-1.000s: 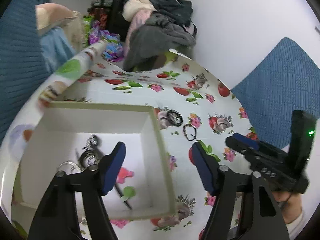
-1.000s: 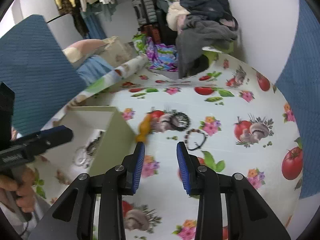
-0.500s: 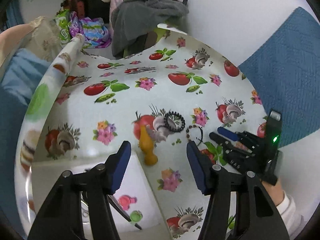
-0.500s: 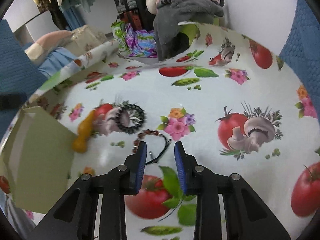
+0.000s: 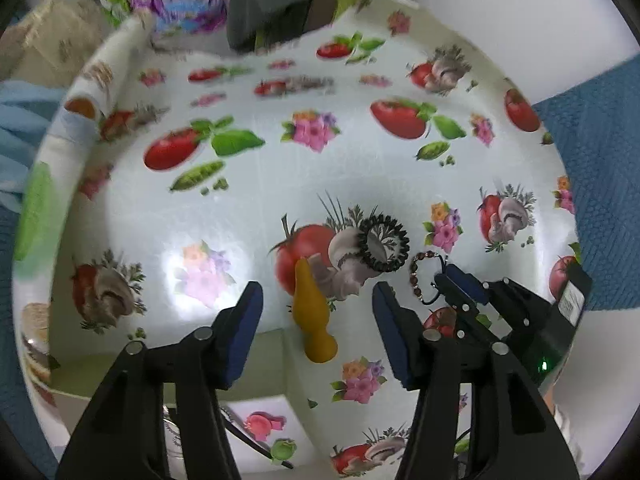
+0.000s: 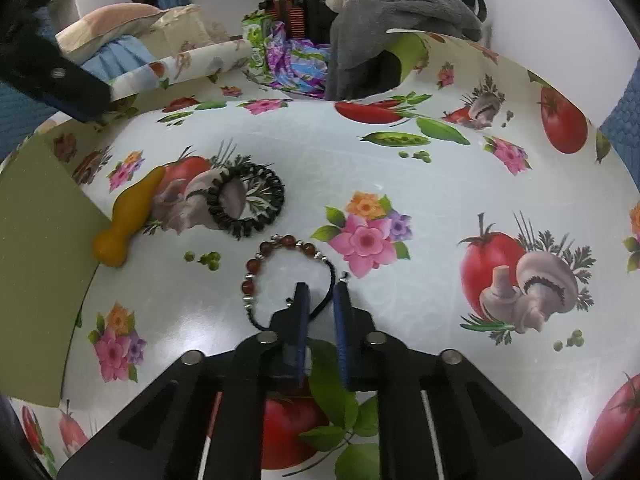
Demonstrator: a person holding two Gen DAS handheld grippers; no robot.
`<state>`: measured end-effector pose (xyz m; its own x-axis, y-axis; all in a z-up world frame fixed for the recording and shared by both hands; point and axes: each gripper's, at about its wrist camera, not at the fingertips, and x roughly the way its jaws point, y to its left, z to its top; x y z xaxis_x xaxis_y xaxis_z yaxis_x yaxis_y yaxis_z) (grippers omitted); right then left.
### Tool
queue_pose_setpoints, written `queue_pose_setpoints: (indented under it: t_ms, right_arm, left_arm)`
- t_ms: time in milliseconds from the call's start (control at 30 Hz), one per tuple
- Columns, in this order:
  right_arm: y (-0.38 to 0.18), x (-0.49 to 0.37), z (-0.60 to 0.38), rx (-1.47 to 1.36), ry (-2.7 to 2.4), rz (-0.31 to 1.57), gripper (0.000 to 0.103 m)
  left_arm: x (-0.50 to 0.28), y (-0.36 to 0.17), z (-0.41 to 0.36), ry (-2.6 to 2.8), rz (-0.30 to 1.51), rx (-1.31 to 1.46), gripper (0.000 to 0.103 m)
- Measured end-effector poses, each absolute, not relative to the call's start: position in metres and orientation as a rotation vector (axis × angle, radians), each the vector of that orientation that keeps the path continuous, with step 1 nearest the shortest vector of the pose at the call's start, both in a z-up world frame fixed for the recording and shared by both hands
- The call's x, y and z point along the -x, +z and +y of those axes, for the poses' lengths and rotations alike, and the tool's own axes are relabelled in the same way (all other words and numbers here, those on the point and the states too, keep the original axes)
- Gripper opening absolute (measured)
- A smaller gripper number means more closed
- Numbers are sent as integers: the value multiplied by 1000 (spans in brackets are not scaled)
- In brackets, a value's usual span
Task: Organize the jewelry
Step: 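Close the right tool on the red beaded bracelet while the left tool grasps the yellow gourd piece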
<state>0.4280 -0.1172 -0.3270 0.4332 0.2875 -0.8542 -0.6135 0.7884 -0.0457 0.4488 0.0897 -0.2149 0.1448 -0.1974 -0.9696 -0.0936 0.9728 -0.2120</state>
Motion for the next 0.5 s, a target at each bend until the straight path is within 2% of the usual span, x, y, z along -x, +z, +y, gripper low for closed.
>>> queue_pose_setpoints:
  t_ms: [267, 500]
  right_arm:
    - [-324, -423, -127, 363, 558, 991, 3]
    - [-319, -417, -144, 348, 511, 1011, 3]
  left_arm:
    - [-465, -248, 81, -33, 1571, 256, 53]
    - [-469, -270, 65, 12, 1647, 163, 46]
